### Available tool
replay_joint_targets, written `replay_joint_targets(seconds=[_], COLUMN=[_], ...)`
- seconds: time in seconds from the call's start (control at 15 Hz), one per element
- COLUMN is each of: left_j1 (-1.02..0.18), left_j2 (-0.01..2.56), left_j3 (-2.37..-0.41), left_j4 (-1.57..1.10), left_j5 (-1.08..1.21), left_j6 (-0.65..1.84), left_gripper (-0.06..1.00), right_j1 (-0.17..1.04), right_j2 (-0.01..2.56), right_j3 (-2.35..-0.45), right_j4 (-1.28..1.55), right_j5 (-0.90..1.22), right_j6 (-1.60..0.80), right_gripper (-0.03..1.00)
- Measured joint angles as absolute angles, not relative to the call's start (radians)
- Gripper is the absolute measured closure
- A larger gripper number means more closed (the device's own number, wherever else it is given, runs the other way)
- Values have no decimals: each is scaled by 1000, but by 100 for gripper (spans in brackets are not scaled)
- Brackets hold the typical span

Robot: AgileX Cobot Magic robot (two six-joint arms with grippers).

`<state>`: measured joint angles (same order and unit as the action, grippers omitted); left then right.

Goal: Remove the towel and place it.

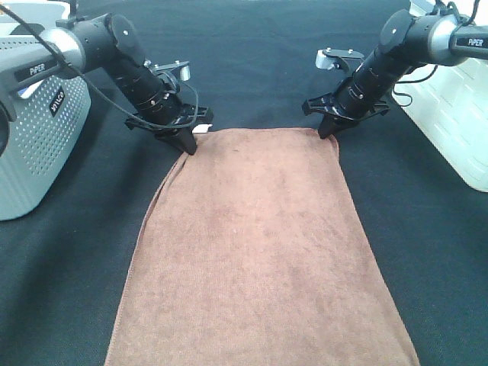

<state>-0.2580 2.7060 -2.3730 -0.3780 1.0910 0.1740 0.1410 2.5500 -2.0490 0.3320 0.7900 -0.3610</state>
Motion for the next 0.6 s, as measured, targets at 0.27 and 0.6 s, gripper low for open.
replay_joint_targets(seconds=[0.27, 0.6], left_j1=[-270, -266], left_j2=[2715, 2751], left_j3=[-2433, -2554], left_j4=[-300, -177], left_j5=[1117, 1107], left_j6=[174, 174], left_gripper=[93, 93], right_j1=[145, 153], right_j2=[2548, 2579], right_j3=[-2049, -2171], right_j4=[316, 273], right_j5=[778, 723], right_j6=[-361, -362], right_gripper=[96, 96])
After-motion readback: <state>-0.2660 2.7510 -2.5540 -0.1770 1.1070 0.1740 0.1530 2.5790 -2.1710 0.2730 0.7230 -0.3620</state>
